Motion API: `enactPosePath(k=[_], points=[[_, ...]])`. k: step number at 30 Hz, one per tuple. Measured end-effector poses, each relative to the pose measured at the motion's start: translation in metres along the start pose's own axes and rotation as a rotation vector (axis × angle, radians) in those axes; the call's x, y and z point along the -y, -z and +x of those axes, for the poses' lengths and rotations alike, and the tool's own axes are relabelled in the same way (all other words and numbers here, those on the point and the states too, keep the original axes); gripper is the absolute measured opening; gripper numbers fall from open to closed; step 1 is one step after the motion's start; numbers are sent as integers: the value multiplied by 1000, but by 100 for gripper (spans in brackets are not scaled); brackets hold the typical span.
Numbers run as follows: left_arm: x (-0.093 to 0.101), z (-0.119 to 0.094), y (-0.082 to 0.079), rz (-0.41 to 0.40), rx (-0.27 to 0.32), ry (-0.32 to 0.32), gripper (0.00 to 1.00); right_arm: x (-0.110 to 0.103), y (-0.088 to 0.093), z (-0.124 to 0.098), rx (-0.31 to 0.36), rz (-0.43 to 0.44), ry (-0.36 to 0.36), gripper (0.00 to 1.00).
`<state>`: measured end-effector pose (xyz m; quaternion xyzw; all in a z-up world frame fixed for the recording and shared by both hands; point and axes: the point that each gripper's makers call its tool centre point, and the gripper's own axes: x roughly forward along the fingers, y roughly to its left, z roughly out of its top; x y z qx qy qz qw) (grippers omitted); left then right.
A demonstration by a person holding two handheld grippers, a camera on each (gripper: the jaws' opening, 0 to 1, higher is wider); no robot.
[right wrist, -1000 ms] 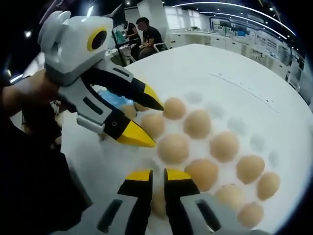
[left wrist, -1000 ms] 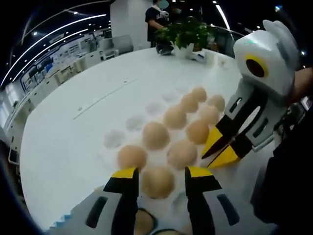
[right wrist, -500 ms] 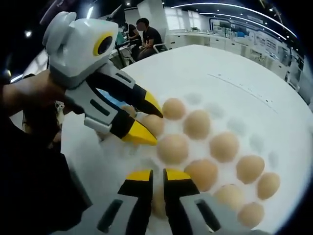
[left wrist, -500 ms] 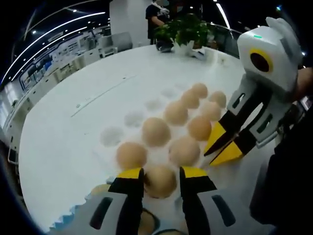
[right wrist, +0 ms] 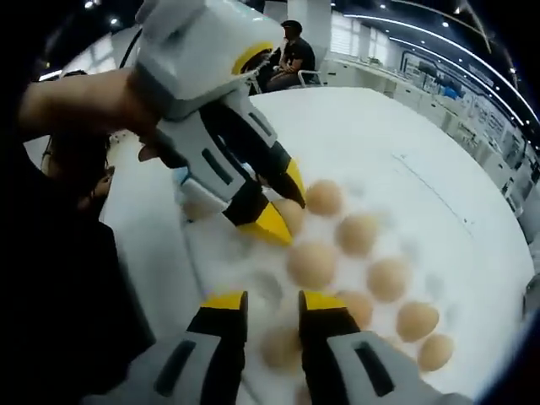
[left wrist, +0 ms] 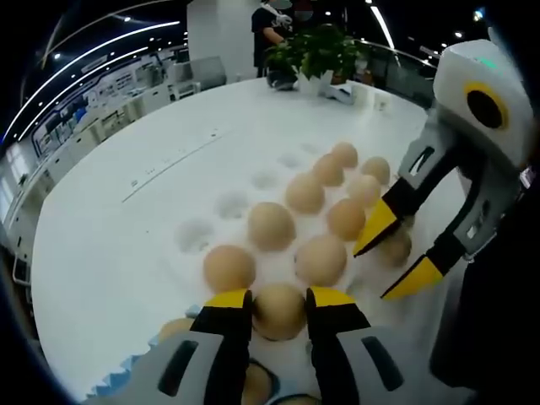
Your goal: Place the egg into an empty slot of the egg tray after lifting it from the table, then release the egg inside the slot.
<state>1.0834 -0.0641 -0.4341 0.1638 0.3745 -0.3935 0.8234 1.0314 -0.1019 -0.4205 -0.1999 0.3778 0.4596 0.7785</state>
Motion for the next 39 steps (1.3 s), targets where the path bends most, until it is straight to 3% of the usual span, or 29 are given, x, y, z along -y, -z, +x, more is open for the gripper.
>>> enactPosePath(k=[8,17,23,30,39], points=[[1,0,-1,2,-4,2,25,14,-9,-5,27,12,34,27],[0,0,0,-9,3,11,26,23,-13,3,30,12,54,28],[0,1,0,-11,6,13,26,30,-7,14,-11,7,83,29],[-1,3,1,-14,16,13,26,33,-4,24,-53,-5,80,33],[-1,3,0,-18,17,15,26,33,-4,26,-37,17,47,33]])
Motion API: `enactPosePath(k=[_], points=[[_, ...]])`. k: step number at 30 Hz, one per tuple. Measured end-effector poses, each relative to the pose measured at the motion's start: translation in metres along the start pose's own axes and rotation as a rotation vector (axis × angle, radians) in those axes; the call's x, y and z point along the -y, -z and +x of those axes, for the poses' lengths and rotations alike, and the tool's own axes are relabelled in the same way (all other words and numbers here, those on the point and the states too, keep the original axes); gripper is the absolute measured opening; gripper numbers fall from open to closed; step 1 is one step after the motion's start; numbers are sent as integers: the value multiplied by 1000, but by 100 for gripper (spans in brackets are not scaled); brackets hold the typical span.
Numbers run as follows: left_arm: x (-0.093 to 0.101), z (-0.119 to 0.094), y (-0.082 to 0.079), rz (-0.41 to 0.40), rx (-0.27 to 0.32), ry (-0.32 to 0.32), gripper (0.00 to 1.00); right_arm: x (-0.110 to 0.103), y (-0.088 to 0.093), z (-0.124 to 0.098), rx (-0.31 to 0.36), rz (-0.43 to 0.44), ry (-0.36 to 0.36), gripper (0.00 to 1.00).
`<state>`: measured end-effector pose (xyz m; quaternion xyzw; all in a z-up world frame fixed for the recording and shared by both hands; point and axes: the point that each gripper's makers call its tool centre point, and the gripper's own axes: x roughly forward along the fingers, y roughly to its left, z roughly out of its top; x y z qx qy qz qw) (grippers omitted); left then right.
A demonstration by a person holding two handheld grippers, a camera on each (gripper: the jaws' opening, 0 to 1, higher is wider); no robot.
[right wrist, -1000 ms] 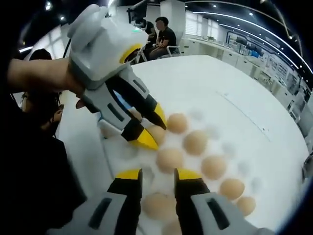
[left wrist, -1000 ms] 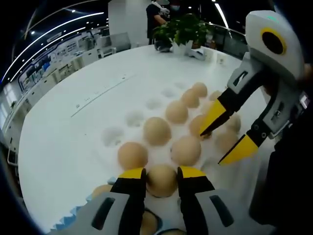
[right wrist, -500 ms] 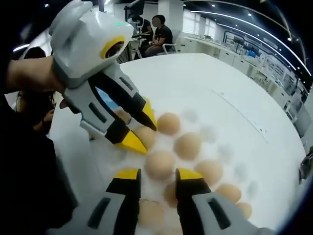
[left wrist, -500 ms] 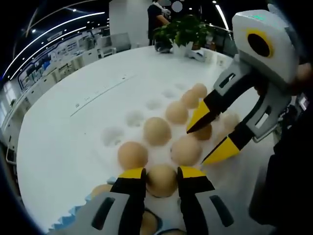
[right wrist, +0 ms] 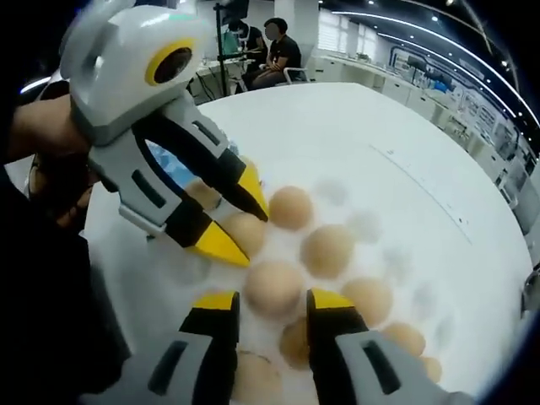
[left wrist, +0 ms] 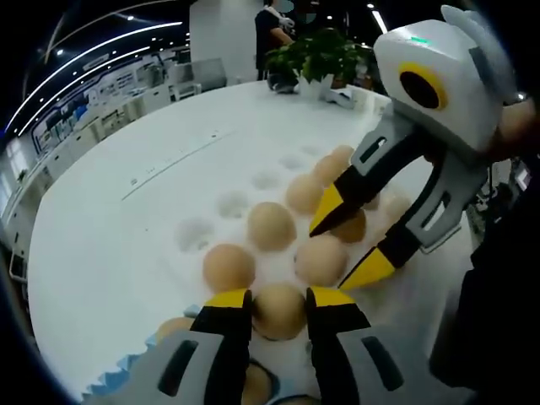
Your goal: Place the egg into an empty slot of the egg tray after lifting it from the table, then release the egg inside the slot.
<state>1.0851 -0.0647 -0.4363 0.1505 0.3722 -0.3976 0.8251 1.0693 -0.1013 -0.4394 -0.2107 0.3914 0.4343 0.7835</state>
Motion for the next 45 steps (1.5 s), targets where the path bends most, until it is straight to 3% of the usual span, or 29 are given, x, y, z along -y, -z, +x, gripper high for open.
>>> enactPosePath(k=[9,13,32,34,36,37,38,39,40,42,45], points=[[1,-2,-1,-4,-11,-36,25,-1,0,-2,50,-18,23,32],[-1,-5,1,-42,-6,-44,25,-1,-1,-1,72,-29,34,32],[-1,-20,-3,-42,18,-64,23,-2,-2,-1,78,-28,30,32],[-1,-22,-5,-44,27,-67,19,-2,-2,-1,80,-28,30,32],[-1,-25,-19,-70,91,-62,2,-2,-2,-1,81,-29,30,32],[5,-23,-14,-145,53,-13,0,-2,-2,-1,81,-29,31,32],[10,-21,-3,-115,-3,40,0,-2,-2,-1,81,-29,31,32],[14,-18,-13,-62,48,83,0,-2,-2,-1,80,-27,30,32],[15,-22,-8,-40,3,61,0,-2,-2,-1,80,-27,29,32],[7,-21,-12,45,21,-1,1,-2,-2,-1,79,-24,26,32],[5,-18,-6,71,-8,-29,18,-1,-2,-1,83,-25,25,32]])
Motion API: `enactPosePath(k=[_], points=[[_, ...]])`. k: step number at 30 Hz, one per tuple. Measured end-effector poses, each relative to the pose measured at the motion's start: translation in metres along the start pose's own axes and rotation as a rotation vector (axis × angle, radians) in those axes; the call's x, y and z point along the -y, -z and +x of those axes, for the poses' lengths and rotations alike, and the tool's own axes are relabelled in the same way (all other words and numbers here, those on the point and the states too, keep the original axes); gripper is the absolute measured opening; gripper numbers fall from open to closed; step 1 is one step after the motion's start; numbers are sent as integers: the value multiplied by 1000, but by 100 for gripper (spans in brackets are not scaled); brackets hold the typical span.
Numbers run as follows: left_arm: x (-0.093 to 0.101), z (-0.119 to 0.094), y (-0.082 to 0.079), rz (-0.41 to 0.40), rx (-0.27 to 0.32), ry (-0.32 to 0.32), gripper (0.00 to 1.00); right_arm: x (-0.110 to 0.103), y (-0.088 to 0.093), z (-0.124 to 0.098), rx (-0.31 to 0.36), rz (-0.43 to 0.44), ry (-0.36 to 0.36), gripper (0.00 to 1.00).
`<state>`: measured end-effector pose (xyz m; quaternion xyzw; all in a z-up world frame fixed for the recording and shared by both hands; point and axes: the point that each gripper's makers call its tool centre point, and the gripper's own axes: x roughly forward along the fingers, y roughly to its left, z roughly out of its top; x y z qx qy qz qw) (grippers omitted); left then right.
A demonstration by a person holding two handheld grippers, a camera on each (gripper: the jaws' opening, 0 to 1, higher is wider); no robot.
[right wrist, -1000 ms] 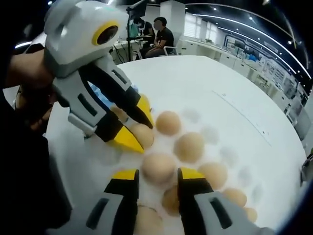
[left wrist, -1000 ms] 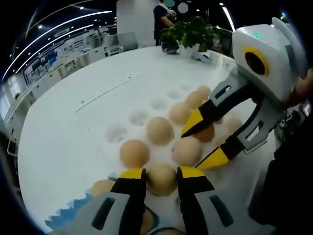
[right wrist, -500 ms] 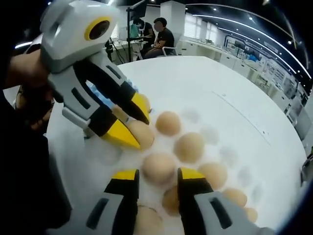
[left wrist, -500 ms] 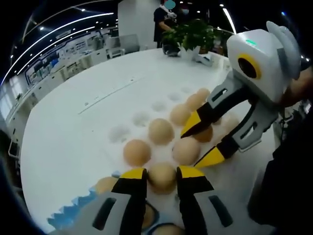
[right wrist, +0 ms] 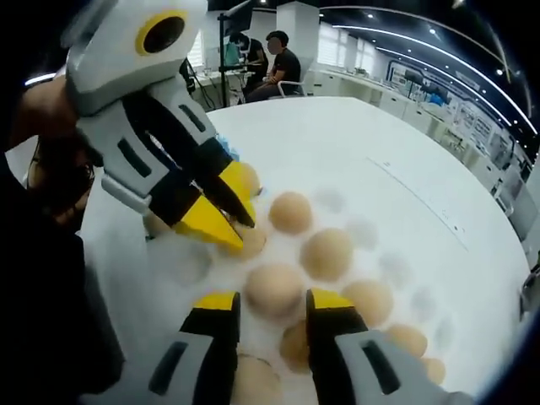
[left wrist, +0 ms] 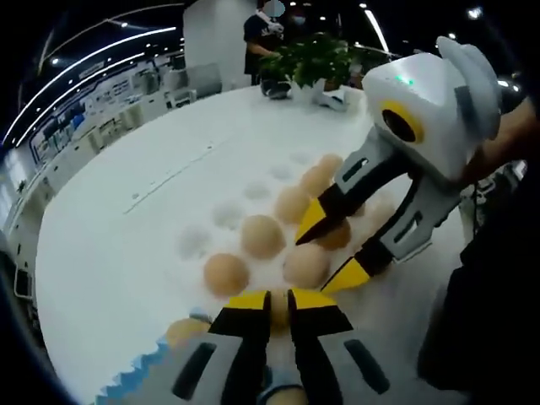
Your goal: Place the egg into an empty slot of the egg tray after lifting it from the table, then release the egg inside the slot.
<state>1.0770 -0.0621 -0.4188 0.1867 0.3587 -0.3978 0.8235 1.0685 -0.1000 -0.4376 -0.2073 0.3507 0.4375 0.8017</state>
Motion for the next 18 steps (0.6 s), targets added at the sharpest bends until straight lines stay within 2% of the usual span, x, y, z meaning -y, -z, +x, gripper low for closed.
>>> enactPosePath(k=[2,5,8,10,11,16,18], points=[[0,1,2,13,4,1,20,0,0,0,2,-1,1,32],[-3,-1,8,1,-23,-8,22,0,-1,0,4,-1,1,32],[-8,-2,25,-22,-73,-20,29,1,-1,0,4,1,0,32],[-7,-1,30,-45,-79,-11,30,1,-1,0,6,1,0,32],[-8,-1,26,-34,-59,-9,30,1,-1,0,7,1,0,32],[-4,1,20,-34,-43,6,28,0,-1,0,13,0,2,32],[2,6,20,-16,-55,21,29,0,-1,0,14,1,0,32]])
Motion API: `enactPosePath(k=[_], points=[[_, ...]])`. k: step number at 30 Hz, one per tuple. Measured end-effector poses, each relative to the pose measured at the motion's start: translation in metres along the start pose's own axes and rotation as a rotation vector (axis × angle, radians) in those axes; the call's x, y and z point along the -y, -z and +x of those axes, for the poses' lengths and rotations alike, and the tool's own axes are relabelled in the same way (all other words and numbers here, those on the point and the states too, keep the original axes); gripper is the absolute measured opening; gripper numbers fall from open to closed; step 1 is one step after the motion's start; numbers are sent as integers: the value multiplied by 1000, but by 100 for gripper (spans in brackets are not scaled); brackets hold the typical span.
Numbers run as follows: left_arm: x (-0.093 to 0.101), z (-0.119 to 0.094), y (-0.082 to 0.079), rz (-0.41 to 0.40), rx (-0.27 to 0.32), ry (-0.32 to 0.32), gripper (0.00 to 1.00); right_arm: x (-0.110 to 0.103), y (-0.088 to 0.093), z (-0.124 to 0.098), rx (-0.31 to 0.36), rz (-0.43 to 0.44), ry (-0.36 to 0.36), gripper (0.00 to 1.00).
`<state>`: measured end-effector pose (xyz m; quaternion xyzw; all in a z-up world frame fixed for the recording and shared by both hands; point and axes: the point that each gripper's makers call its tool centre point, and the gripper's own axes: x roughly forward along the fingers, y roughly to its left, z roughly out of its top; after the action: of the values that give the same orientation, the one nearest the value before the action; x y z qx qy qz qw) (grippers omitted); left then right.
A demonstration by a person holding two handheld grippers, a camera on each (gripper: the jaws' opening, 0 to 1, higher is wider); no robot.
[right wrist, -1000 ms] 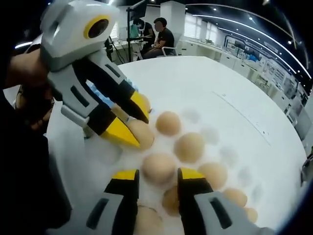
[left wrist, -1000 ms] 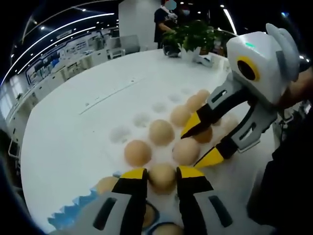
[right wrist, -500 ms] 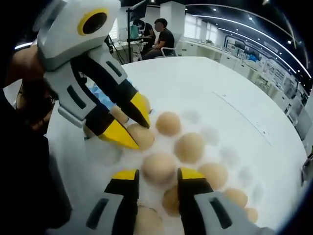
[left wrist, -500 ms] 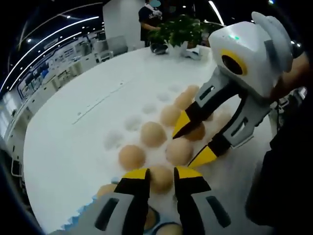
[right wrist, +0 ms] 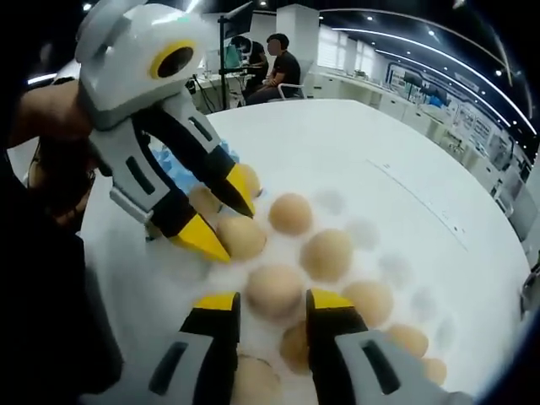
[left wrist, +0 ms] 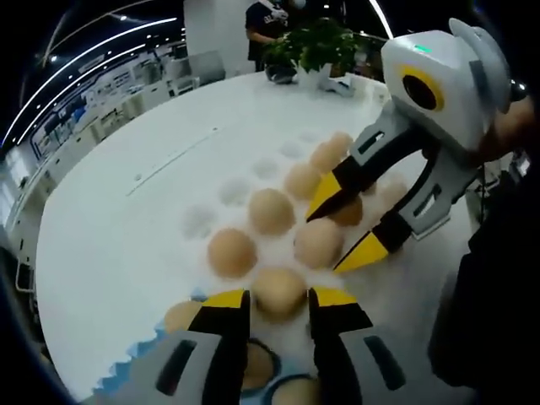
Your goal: Place the egg into an empty slot of the egg tray after lifting it from the table, then release the egg inside the slot.
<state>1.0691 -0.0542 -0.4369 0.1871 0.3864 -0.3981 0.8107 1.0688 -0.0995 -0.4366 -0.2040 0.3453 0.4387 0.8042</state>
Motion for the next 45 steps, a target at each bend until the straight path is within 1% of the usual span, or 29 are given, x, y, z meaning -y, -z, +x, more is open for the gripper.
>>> enactPosePath(k=[2,6,10,15,18,22,28,30,33,34,38,45], points=[[0,0,-1,7,0,-4,29,0,0,0,0,1,0,32],[-1,-2,-1,-15,5,13,29,-1,0,0,1,3,1,32],[1,1,-1,3,-21,4,28,-1,0,0,3,6,1,32],[-2,1,-2,-8,-32,10,28,-1,0,0,2,11,3,32],[-1,3,-3,1,-61,-8,28,-1,0,0,3,12,5,32],[-2,4,-3,0,-82,-12,28,0,0,0,5,14,9,32],[-2,1,-4,-10,-70,-35,26,0,0,0,13,11,8,32],[-4,0,-5,-35,-67,-39,26,0,-1,0,15,10,7,32],[-4,0,-6,-35,-63,-38,26,0,-1,0,18,10,4,32],[-5,-1,-6,-55,-58,-38,26,1,-1,0,19,9,3,32],[-6,-3,-8,-90,-46,-35,26,0,-1,1,25,5,5,32],[-5,-9,-10,-98,-32,-36,26,0,-1,1,27,4,4,32]])
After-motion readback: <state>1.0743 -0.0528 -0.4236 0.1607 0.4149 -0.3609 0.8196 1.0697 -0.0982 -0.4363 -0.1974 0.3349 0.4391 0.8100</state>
